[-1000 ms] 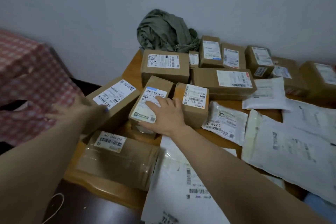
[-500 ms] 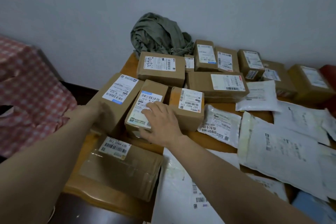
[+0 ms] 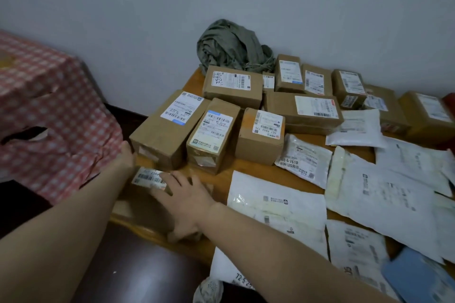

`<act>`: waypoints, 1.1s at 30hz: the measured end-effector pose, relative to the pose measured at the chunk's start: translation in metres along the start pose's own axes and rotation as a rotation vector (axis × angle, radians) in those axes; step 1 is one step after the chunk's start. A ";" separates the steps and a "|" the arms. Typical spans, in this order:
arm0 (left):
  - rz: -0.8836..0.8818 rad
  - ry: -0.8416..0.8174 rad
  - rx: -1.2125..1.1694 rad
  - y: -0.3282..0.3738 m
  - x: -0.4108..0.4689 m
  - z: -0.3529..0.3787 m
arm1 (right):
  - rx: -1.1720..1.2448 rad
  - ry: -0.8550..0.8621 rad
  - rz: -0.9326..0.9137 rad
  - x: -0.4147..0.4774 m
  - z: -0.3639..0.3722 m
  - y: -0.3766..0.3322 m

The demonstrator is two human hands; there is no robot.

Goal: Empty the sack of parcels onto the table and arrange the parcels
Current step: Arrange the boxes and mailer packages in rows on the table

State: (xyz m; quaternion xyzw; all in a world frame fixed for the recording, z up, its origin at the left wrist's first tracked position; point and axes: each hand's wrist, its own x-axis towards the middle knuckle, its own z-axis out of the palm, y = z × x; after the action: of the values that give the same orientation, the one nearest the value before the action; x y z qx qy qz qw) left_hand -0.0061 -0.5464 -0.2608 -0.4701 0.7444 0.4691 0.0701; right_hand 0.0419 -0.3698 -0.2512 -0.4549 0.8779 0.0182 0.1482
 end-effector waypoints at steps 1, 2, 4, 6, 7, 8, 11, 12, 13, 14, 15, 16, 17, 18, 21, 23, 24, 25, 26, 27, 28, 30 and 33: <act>0.028 0.000 0.038 -0.006 0.001 -0.006 | 0.036 0.026 0.014 0.005 0.002 -0.004; 0.054 0.034 0.040 -0.015 0.003 -0.011 | 0.077 0.056 0.038 0.009 0.001 -0.008; 0.114 0.058 0.134 -0.032 0.002 -0.021 | 0.129 0.140 0.090 0.008 0.004 -0.012; 0.169 0.061 0.276 -0.039 -0.012 -0.026 | 0.161 0.291 0.140 -0.006 0.011 -0.010; 0.181 0.106 0.347 -0.041 -0.017 -0.025 | 0.200 0.361 0.184 -0.019 0.014 -0.007; 0.185 0.196 0.378 -0.041 -0.026 -0.022 | 0.237 0.419 0.245 -0.033 0.018 -0.002; 0.405 0.519 0.354 -0.025 -0.070 -0.008 | 0.225 0.531 0.461 -0.077 0.035 0.022; 0.520 0.565 0.356 -0.015 -0.085 -0.001 | 0.212 0.510 0.545 -0.092 0.039 0.029; 0.616 0.554 0.369 -0.007 -0.093 0.008 | 0.210 0.436 0.633 -0.107 0.041 0.036; 0.670 0.518 0.394 0.001 -0.100 0.017 | 0.228 0.305 0.722 -0.120 0.045 0.040; 0.700 0.462 0.407 0.007 -0.106 0.026 | 0.277 0.161 0.793 -0.131 0.051 0.044; 0.722 0.409 0.430 0.012 -0.110 0.035 | 0.324 0.036 0.841 -0.141 0.056 0.047; 0.745 0.359 0.460 0.015 -0.114 0.044 | 0.361 -0.071 0.865 -0.147 0.061 0.047; 0.765 0.316 0.513 0.017 -0.116 0.052 | 0.408 -0.139 0.871 -0.149 0.066 0.045; 0.788 0.138 0.716 0.018 -0.113 0.066 | 0.488 -0.168 0.839 -0.138 0.076 0.036; 0.789 -0.017 0.814 0.017 -0.107 0.069 | 0.472 -0.140 0.830 -0.124 0.077 0.029; 0.790 -0.078 0.843 0.017 -0.105 0.070 | 0.470 -0.121 0.831 -0.117 0.076 0.026; 0.796 -0.108 0.863 0.017 -0.104 0.070 | 0.468 -0.095 0.837 -0.112 0.075 0.022; 0.818 -0.097 0.870 0.017 -0.103 0.071 | 0.450 -0.056 0.850 -0.107 0.074 0.019; 0.850 -0.058 0.860 0.018 -0.102 0.071 | 0.421 0.013 0.870 -0.105 0.072 0.018; 0.891 -0.010 0.833 0.020 -0.101 0.072 | 0.387 0.115 0.894 -0.105 0.068 0.020; 0.980 0.042 0.782 0.028 -0.098 0.076 | 0.345 0.296 0.947 -0.107 0.057 0.038; 1.139 -0.022 0.805 0.050 -0.097 0.092 | 0.296 0.341 1.082 -0.112 0.045 0.095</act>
State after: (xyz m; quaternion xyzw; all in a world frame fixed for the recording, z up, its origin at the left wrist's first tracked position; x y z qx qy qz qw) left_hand -0.0225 -0.4087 -0.2267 0.0607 0.9902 0.1251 -0.0106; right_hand 0.0374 -0.2177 -0.2734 0.0869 0.9900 -0.1051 0.0367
